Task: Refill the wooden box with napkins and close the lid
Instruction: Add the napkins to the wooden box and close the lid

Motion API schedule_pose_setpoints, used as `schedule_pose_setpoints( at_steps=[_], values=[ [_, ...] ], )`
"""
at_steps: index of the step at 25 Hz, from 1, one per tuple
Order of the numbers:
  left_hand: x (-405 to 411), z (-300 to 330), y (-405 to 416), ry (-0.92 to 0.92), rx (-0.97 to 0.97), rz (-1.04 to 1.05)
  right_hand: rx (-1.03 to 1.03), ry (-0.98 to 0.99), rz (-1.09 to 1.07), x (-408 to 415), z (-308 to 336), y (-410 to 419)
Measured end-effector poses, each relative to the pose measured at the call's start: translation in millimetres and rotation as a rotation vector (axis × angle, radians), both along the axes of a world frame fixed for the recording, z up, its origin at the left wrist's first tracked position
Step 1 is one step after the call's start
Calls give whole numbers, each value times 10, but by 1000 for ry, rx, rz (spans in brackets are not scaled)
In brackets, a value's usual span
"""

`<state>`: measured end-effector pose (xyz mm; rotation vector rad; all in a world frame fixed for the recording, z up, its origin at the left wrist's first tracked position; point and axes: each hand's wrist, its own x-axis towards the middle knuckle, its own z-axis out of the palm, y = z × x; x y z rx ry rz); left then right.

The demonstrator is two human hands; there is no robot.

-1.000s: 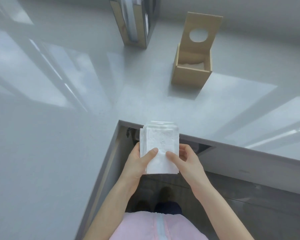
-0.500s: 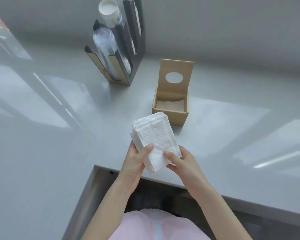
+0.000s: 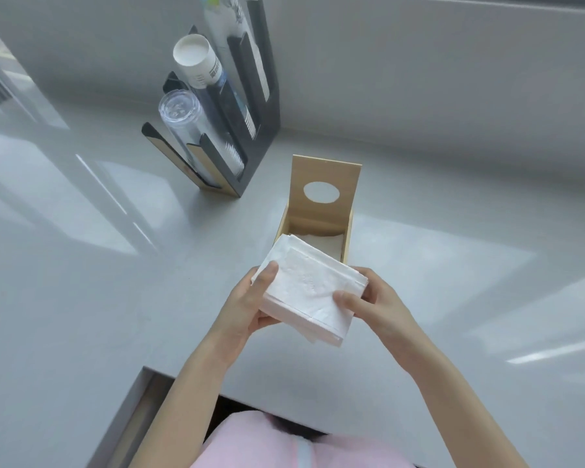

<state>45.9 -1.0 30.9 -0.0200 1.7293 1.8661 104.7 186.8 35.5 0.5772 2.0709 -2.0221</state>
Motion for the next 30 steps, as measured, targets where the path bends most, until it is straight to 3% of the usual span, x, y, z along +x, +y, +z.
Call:
schedule_pose_setpoints(
  at_steps=[13,21,26,30],
  values=[
    [-755,67,291,164,-233,-51,191,25,-229,-632,204,122],
    [-1153,-19,501,395,-615,-111,613,-9,-228,-999,5,93],
    [-1175,-149,499,652,-971,-189,1000,-30,-42,-1034,-6,68],
    [-1155,-215,473,832,-1036,-236,1302,-5,60,-1078,28,32]
  ],
)
